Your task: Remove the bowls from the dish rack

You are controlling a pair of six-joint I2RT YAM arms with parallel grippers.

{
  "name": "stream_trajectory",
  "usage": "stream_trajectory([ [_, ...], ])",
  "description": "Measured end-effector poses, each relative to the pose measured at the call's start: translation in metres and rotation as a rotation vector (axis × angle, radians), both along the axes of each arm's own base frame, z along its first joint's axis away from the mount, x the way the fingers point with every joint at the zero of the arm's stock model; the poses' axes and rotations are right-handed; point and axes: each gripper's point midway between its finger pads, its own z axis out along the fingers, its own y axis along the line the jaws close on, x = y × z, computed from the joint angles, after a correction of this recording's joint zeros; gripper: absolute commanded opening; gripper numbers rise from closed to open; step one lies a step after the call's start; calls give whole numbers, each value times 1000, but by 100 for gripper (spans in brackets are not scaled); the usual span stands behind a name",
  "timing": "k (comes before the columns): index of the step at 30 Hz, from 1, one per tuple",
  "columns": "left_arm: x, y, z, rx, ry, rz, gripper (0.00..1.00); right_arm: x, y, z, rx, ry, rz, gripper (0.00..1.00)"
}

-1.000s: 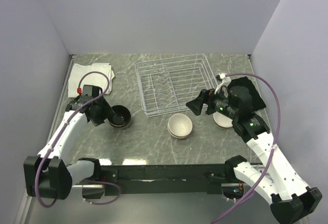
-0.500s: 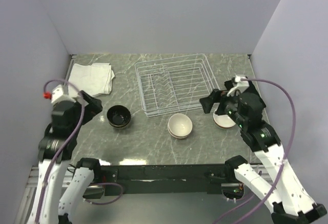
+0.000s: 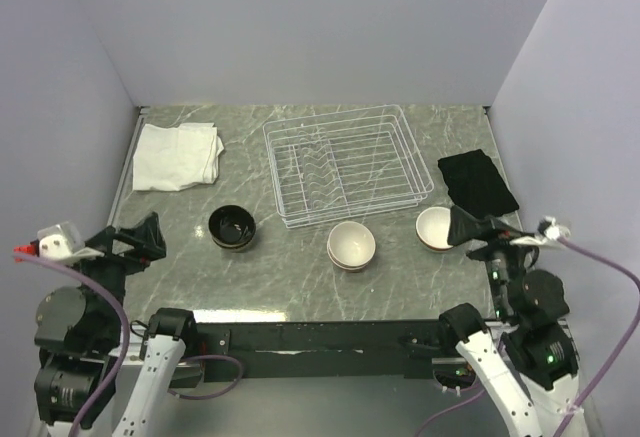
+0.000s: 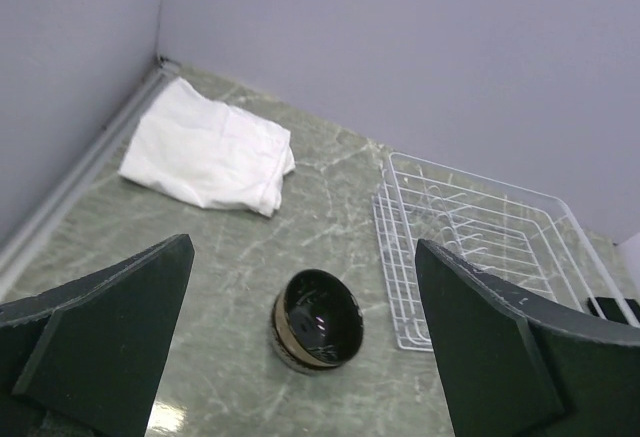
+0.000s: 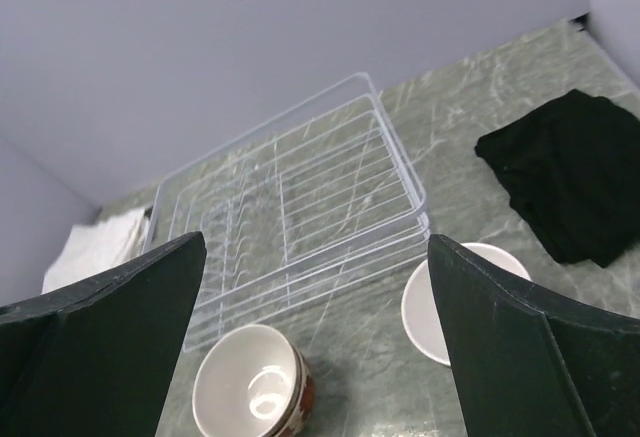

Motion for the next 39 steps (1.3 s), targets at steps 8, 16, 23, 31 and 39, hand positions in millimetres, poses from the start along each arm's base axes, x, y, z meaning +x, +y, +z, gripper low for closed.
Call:
stream_trajectory([
  [8, -34, 0, 6, 78, -66, -34, 100, -20, -32, -6, 82, -67, -141, 100],
  [16, -82, 3, 17, 77, -179, -41, 100, -24, -42, -22, 62, 0, -189, 100],
  [23, -83, 2, 9, 68, -145, -45, 99, -29, -45, -25, 62, 20, -200, 100],
  [31, -85, 0, 2, 25, -121, -55, 99, -31, -46, -29, 61, 38, -203, 100],
  [39, -79, -4, -6, 2, -95, -72, 99, -31, -45, -29, 70, 38, -203, 100],
])
